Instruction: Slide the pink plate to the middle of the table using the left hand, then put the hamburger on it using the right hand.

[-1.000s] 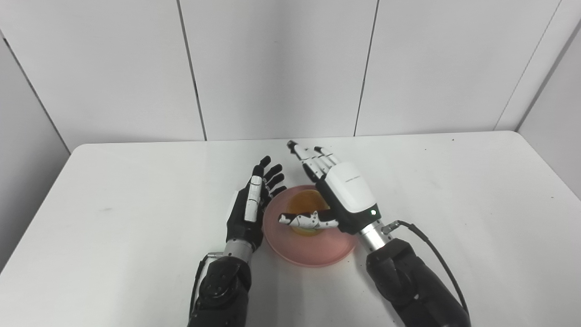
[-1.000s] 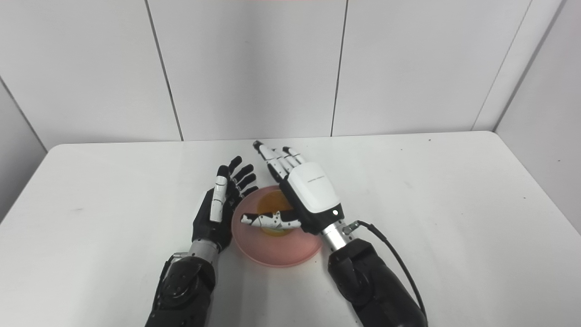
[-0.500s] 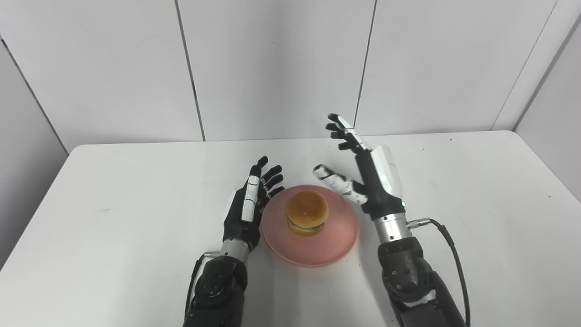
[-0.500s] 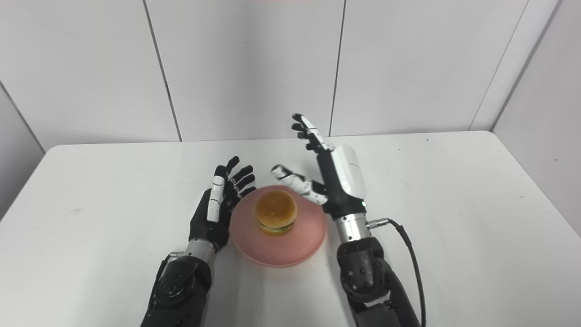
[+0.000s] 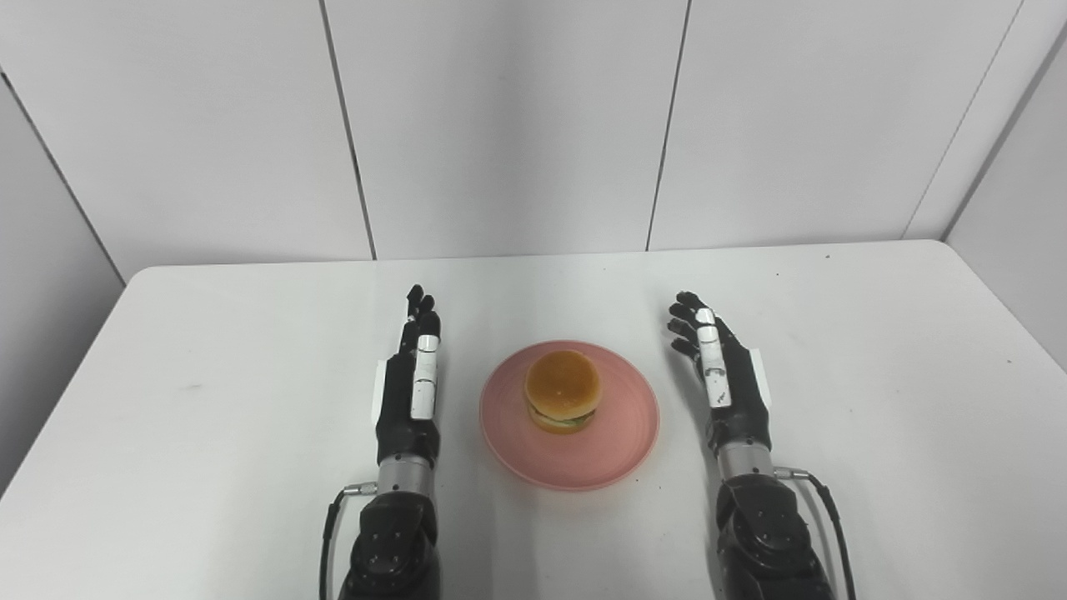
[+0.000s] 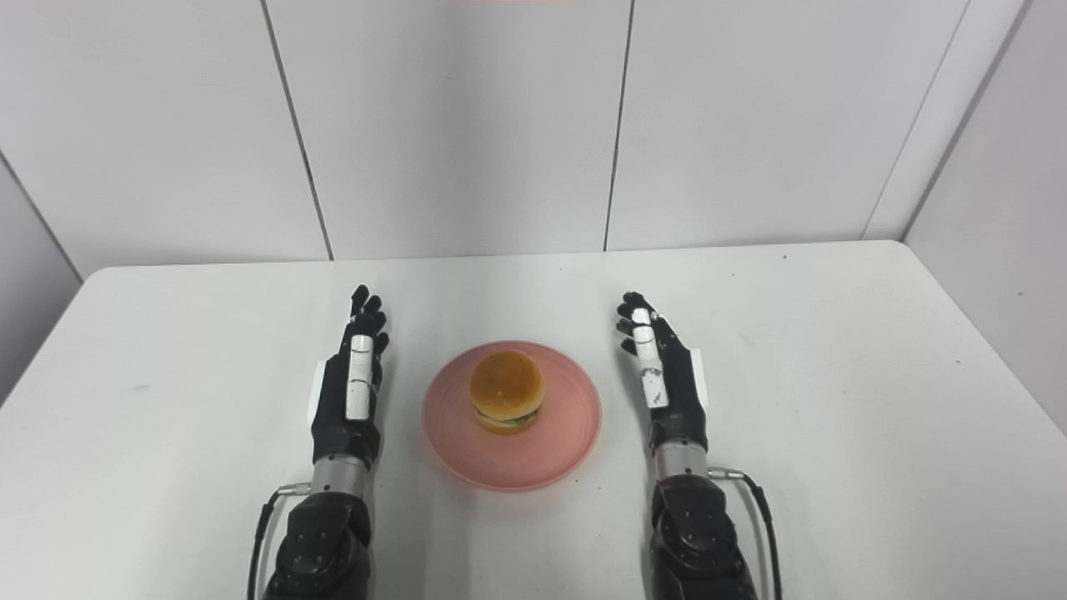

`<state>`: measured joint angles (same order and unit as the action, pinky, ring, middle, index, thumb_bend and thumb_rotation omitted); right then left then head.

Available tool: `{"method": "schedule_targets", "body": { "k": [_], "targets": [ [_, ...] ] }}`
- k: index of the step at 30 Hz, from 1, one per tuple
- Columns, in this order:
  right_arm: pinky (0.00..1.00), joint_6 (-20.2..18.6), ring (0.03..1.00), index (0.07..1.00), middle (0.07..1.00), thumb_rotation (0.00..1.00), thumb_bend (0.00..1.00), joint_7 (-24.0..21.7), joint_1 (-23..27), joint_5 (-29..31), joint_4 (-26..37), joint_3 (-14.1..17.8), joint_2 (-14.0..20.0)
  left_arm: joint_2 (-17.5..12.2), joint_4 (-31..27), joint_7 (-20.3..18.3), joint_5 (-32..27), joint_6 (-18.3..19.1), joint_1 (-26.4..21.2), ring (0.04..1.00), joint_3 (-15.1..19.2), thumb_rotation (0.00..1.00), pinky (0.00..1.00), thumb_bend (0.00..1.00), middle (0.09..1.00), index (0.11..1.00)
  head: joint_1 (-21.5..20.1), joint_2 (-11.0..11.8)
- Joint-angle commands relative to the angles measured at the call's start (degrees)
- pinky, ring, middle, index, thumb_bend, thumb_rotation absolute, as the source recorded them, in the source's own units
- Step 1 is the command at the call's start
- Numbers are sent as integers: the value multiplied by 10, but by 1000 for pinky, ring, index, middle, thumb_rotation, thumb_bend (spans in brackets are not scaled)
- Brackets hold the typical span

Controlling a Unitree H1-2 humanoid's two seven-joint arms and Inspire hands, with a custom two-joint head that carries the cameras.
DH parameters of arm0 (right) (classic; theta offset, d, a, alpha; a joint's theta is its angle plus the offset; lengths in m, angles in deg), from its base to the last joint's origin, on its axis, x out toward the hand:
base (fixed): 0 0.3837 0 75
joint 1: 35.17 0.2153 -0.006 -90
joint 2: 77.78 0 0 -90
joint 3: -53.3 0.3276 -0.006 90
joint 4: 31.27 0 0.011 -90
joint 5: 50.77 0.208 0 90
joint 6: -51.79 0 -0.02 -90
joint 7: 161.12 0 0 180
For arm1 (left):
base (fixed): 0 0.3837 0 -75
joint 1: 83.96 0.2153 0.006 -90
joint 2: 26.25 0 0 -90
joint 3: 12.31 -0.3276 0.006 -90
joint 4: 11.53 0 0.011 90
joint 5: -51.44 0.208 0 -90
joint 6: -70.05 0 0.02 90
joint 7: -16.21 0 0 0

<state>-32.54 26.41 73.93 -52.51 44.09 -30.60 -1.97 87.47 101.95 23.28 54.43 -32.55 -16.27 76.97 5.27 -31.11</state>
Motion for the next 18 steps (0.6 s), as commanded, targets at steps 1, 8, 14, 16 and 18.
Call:
{"method": "schedule_targets", "body": {
  "k": [1,8,14,16,18],
  "targets": [
    [797,32,819,801,810,1000,824,4,3,-15,4,-7,6,-18,15,12,12,0,8,1000,8,988,1000,801,994,988,0,-1],
    [809,35,818,792,807,1000,802,5,-5,-23,2,-18,5,-28,5,-2,-8,40,5,1000,16,977,1000,835,1000,988,0,-6],
    [837,37,831,808,824,1000,794,9,-12,-30,2,-24,4,-38,-2,-7,-16,60,1,1000,14,975,1000,845,1000,987,0,-7],
    [865,38,855,904,863,1000,805,10,-13,-31,0,-24,4,-39,-4,-8,-17,62,1,1000,13,979,1000,833,1000,983,0,-7],
    [891,39,877,969,902,1000,812,12,-14,-29,-1,-21,0,-39,-5,-11,-20,64,0,1000,14,976,1000,826,1000,981,1,-8]
  ]
}}
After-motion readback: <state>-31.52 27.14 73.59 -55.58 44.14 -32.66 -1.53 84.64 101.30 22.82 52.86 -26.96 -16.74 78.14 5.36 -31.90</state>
